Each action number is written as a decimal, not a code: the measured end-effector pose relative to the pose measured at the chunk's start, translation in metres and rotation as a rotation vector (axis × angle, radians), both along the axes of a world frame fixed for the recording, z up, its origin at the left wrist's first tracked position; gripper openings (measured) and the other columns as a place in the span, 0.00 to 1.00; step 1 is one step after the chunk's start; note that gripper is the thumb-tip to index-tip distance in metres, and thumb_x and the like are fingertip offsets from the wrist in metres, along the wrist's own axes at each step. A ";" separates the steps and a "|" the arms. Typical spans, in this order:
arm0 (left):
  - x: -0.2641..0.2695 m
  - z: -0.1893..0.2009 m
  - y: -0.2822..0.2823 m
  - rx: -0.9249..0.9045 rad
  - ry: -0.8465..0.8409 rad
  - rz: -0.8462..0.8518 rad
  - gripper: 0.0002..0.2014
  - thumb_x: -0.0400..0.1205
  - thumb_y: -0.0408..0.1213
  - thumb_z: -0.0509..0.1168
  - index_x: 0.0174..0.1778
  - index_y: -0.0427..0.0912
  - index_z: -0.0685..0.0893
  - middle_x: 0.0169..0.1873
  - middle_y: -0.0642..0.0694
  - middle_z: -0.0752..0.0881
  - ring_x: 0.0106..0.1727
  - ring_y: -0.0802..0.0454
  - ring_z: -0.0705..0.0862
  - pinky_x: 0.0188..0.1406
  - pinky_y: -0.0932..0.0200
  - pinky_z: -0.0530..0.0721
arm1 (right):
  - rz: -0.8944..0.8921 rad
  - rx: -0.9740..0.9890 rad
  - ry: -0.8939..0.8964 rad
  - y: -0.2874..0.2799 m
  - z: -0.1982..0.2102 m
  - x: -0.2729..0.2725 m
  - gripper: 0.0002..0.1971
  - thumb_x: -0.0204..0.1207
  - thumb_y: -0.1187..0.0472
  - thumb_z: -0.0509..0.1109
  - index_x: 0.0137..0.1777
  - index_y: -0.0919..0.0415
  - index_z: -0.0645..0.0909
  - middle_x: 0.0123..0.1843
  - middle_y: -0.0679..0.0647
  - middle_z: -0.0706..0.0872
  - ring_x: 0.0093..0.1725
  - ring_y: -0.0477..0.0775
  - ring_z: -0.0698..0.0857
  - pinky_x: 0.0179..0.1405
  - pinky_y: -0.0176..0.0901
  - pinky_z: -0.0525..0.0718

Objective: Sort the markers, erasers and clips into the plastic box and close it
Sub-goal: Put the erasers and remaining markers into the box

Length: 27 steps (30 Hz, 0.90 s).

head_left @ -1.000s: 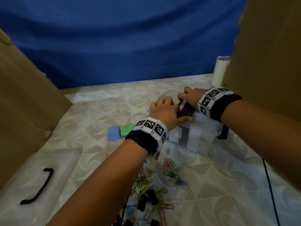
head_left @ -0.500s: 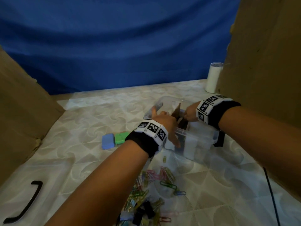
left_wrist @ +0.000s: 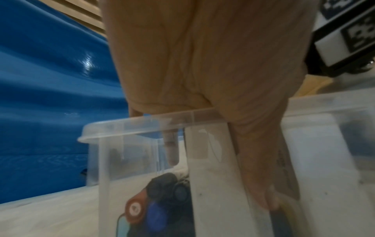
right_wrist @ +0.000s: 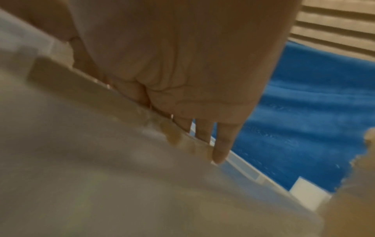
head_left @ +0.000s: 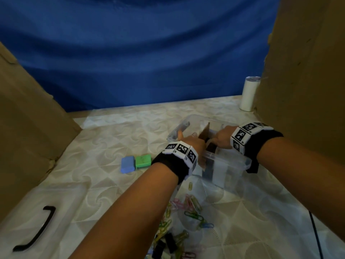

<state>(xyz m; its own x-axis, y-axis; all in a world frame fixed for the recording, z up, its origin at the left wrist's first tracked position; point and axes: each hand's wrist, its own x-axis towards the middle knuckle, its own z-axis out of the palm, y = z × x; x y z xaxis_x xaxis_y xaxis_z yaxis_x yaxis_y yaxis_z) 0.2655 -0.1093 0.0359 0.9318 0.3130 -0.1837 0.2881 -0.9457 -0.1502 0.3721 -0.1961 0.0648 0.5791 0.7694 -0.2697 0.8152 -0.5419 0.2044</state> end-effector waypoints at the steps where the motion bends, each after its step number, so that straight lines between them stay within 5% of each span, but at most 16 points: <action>1: -0.003 0.004 -0.002 -0.034 -0.015 -0.008 0.21 0.74 0.53 0.70 0.61 0.51 0.81 0.64 0.45 0.83 0.73 0.44 0.74 0.76 0.30 0.48 | -0.001 -0.005 0.028 -0.002 0.001 0.000 0.25 0.87 0.48 0.47 0.79 0.58 0.67 0.77 0.62 0.72 0.75 0.61 0.73 0.70 0.45 0.68; 5: -0.045 0.036 0.005 -0.328 -0.364 -0.075 0.24 0.75 0.51 0.70 0.68 0.56 0.79 0.64 0.47 0.82 0.67 0.46 0.78 0.66 0.48 0.75 | 0.025 0.105 0.180 -0.009 0.016 -0.005 0.21 0.86 0.53 0.52 0.75 0.58 0.72 0.77 0.58 0.74 0.74 0.58 0.74 0.73 0.44 0.67; 9: -0.110 0.065 0.024 -0.383 -0.734 -0.055 0.24 0.78 0.44 0.70 0.70 0.52 0.77 0.65 0.48 0.79 0.68 0.51 0.75 0.71 0.61 0.69 | 0.013 0.297 0.246 -0.019 0.049 -0.028 0.24 0.82 0.49 0.61 0.76 0.54 0.70 0.77 0.55 0.73 0.73 0.58 0.74 0.73 0.48 0.71; 12: -0.154 0.068 0.039 -0.280 -0.785 0.032 0.21 0.79 0.42 0.69 0.69 0.50 0.78 0.64 0.49 0.80 0.66 0.53 0.76 0.65 0.66 0.67 | 0.093 0.490 0.243 -0.028 0.069 -0.058 0.25 0.81 0.48 0.61 0.77 0.51 0.67 0.78 0.54 0.72 0.73 0.57 0.74 0.70 0.49 0.73; 18: -0.208 0.027 0.082 -0.237 -0.590 0.320 0.19 0.80 0.45 0.67 0.67 0.51 0.79 0.64 0.45 0.79 0.67 0.45 0.76 0.68 0.52 0.74 | 0.241 0.621 0.301 -0.007 0.051 -0.120 0.21 0.80 0.61 0.62 0.74 0.53 0.71 0.75 0.53 0.72 0.72 0.56 0.73 0.70 0.50 0.74; 24: -0.187 -0.021 0.123 -0.108 -0.146 0.436 0.25 0.83 0.45 0.61 0.76 0.44 0.70 0.73 0.42 0.71 0.74 0.40 0.69 0.72 0.47 0.70 | 0.196 0.359 0.292 0.080 -0.012 -0.143 0.24 0.80 0.67 0.60 0.76 0.61 0.67 0.75 0.60 0.69 0.73 0.63 0.74 0.69 0.54 0.76; 27: -0.162 -0.044 0.152 -0.085 -0.056 0.462 0.31 0.79 0.47 0.64 0.78 0.46 0.65 0.76 0.42 0.68 0.75 0.40 0.70 0.72 0.45 0.72 | 0.201 0.295 0.271 0.120 -0.046 -0.139 0.26 0.79 0.65 0.62 0.76 0.61 0.65 0.72 0.61 0.71 0.71 0.67 0.75 0.67 0.57 0.77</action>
